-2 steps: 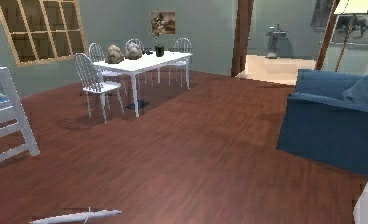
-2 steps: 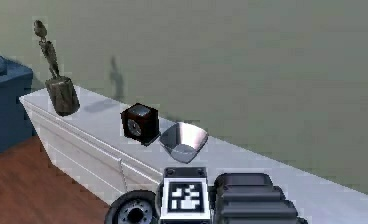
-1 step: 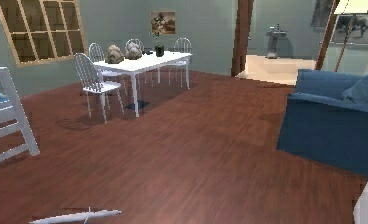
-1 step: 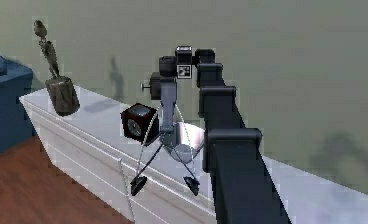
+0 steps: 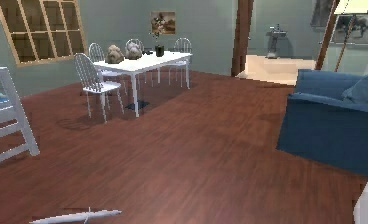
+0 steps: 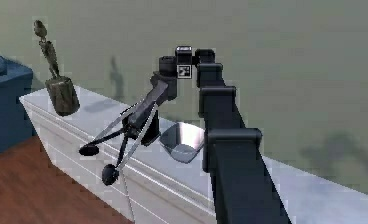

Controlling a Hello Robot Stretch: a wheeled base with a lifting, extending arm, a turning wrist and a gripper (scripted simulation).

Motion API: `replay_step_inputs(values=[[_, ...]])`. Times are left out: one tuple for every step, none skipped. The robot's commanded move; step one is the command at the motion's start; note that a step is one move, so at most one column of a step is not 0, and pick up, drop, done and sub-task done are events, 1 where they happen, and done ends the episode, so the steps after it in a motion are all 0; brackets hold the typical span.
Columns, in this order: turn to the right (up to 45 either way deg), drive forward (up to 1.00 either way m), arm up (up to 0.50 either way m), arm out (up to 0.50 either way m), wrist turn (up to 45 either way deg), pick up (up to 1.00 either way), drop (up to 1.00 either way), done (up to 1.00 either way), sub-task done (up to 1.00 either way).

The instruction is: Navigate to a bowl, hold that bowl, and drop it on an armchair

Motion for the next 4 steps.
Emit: replay_step_inputs(values=[[0.0, 0.0, 0.0, 0.0, 45.0, 0.0, 0.0, 0.0, 0.0], [0.0, 0.0, 0.0, 0.0, 45.0, 0.0, 0.0, 0.0, 0.0], [0.0, 0.0, 0.0, 0.0, 45.0, 0.0, 0.0, 0.0, 0.0], [0.0, 0.0, 0.0, 0.0, 12.0, 0.0, 0.0, 0.0, 0.0]])
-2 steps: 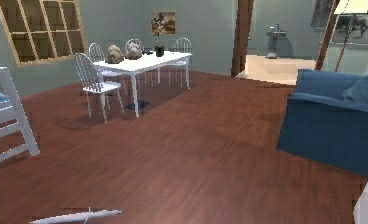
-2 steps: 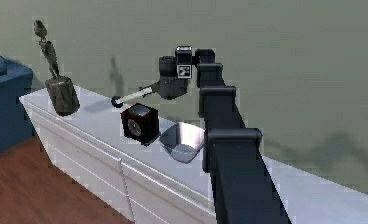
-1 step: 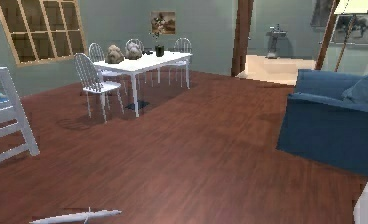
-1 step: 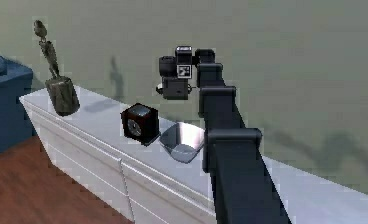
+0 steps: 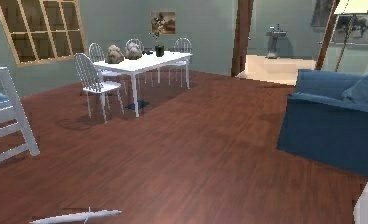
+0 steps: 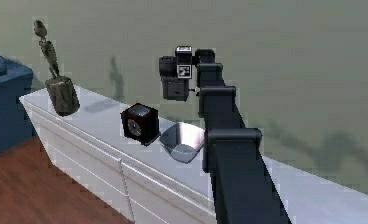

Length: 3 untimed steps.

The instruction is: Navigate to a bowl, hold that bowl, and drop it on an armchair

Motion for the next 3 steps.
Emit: replay_step_inputs(values=[[0.0, 0.0, -0.28, 0.0, 0.0, 0.0, 0.0, 0.0, 0.0], [0.0, 0.0, 0.0, 0.0, 0.0, 1.0, 0.0, 0.0, 0.0], [0.0, 0.0, 0.1, 0.0, 0.0, 0.0, 0.0, 0.0, 0.0]])
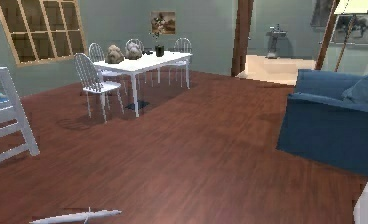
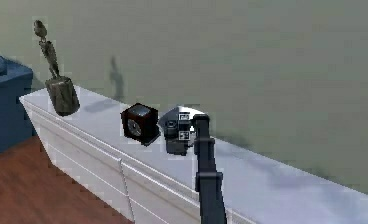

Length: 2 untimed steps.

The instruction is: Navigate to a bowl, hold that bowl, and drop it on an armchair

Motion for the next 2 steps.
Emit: replay_step_inputs(values=[[0.0, 0.0, 0.18, 0.0, 0.0, 0.0, 0.0, 0.0, 0.0], [0.0, 0.0, 0.0, 0.0, -45.0, 0.0, 0.0, 0.0, 0.0]])
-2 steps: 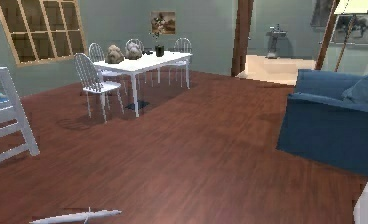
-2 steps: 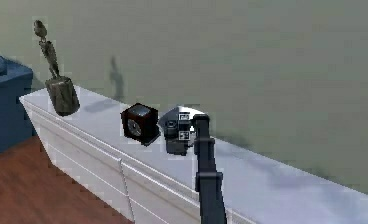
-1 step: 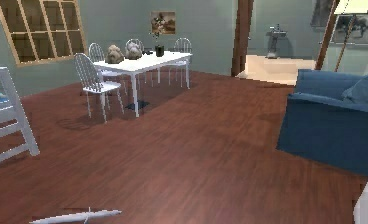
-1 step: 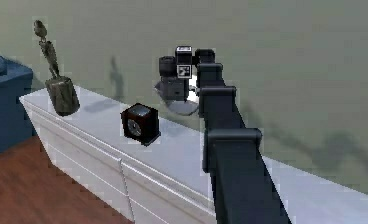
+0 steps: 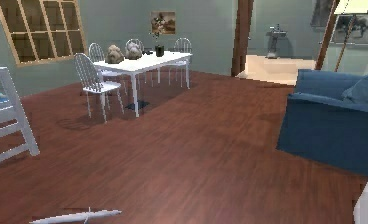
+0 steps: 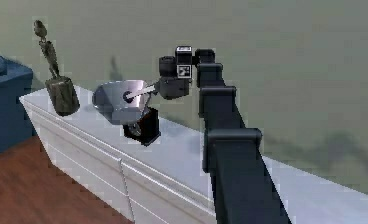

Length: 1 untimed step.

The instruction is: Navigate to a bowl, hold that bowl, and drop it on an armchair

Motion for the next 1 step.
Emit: replay_step_inputs(values=[[0.0, 0.0, 0.0, 0.0, -45.0, 0.0, 0.0, 0.0, 0.0]])
